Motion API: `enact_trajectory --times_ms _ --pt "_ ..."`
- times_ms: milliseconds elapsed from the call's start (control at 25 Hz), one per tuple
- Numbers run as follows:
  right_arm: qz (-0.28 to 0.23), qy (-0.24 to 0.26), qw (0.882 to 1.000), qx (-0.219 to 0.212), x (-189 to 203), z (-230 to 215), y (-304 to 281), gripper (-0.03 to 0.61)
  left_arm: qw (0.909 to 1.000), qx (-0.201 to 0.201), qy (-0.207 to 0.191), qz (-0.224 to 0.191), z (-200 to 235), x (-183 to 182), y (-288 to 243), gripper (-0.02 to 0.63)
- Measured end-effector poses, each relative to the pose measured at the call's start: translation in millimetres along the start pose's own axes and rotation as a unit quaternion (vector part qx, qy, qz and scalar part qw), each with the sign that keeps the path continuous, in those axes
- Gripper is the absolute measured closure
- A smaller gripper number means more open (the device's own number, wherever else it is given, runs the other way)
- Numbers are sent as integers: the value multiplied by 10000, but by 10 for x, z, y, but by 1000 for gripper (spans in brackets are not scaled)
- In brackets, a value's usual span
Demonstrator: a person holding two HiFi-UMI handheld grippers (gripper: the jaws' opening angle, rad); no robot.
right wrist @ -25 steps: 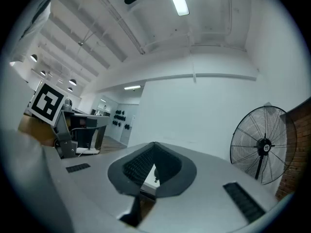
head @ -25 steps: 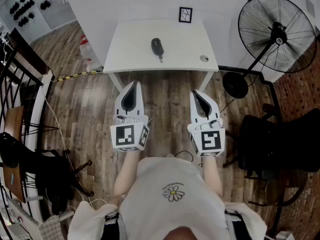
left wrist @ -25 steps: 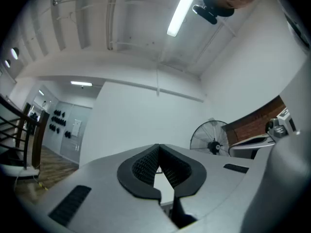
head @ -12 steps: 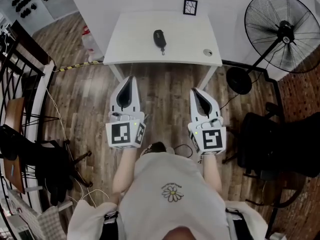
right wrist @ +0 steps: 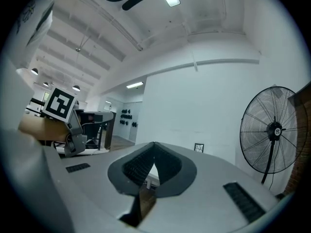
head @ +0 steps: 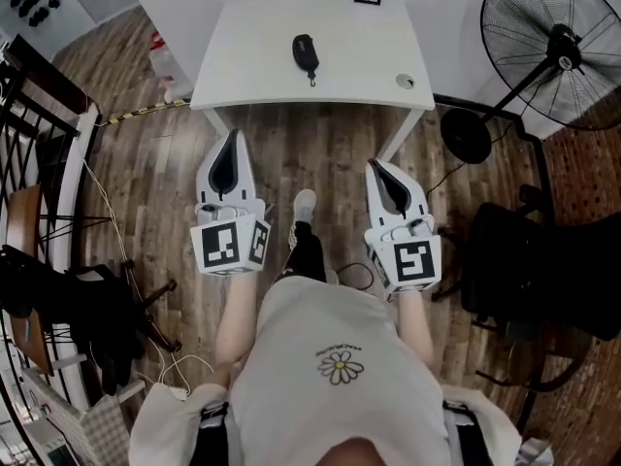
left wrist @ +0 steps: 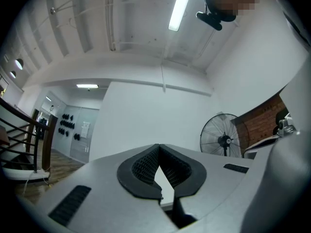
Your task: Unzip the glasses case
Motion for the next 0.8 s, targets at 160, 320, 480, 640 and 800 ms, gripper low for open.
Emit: enact_trajectory --times_ms 160,320,480,640,800 --pt "137 318 9991 235 172 -225 -351 572 9999 70 130 24 49 208 -405 607" --pt "203 379 9987 259 266 -450 -829 572 9995 167 254 117 138 386 -963 607" --pt "336 363 9984 271 348 -758 -1519 572 9989 259 325 213 299 554 -1713 607" --pt "383 398 9979 333 377 -1059 -2315 572 9986 284 357 254 573 701 -2538 607" --pt "441 372 9974 440 374 -1311 -3056 572 9982 387 356 301 820 811 -3212 607"
Point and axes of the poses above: the fingertips, and each gripper's own axes: y backward along the fingers, z to its left, x out of its underside, the point moved 2 cm from there along y, backward along the fingers, and after that the axes turned 7 degrees about y, right-handed, at the moved point
